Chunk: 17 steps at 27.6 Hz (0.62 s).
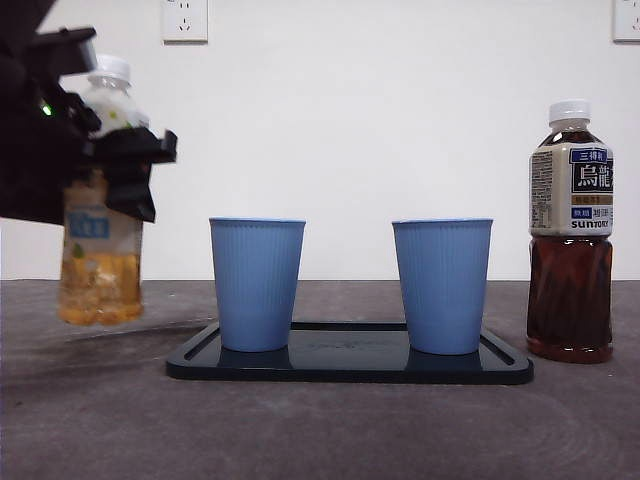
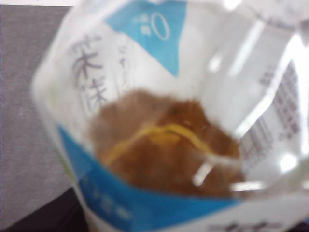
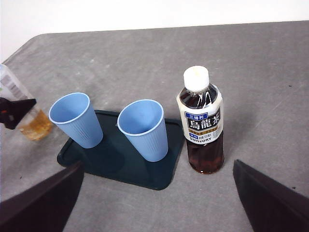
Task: Pour the drink into the cup
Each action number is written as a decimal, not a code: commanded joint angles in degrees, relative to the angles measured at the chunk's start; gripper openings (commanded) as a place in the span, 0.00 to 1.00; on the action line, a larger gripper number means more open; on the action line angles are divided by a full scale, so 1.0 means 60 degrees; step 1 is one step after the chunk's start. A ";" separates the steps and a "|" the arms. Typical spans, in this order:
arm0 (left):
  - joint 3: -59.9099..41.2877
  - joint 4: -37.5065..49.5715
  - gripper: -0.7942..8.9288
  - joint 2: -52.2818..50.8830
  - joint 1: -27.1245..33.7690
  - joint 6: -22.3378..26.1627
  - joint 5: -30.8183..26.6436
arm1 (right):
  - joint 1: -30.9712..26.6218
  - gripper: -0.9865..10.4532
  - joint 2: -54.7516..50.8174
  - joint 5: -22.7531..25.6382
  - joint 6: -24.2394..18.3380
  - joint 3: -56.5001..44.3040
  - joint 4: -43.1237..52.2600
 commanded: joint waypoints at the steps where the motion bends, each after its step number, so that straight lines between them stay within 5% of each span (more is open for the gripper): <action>1: 0.0124 0.0849 0.33 0.0408 -0.0051 -0.0062 0.0004 | 0.0051 0.52 0.0033 0.0007 0.0040 0.0109 0.0040; 17: 0.0124 0.1519 0.34 0.1450 -0.0040 -0.0058 0.0004 | 0.0040 0.52 0.0040 0.0062 0.0248 0.0109 -0.0233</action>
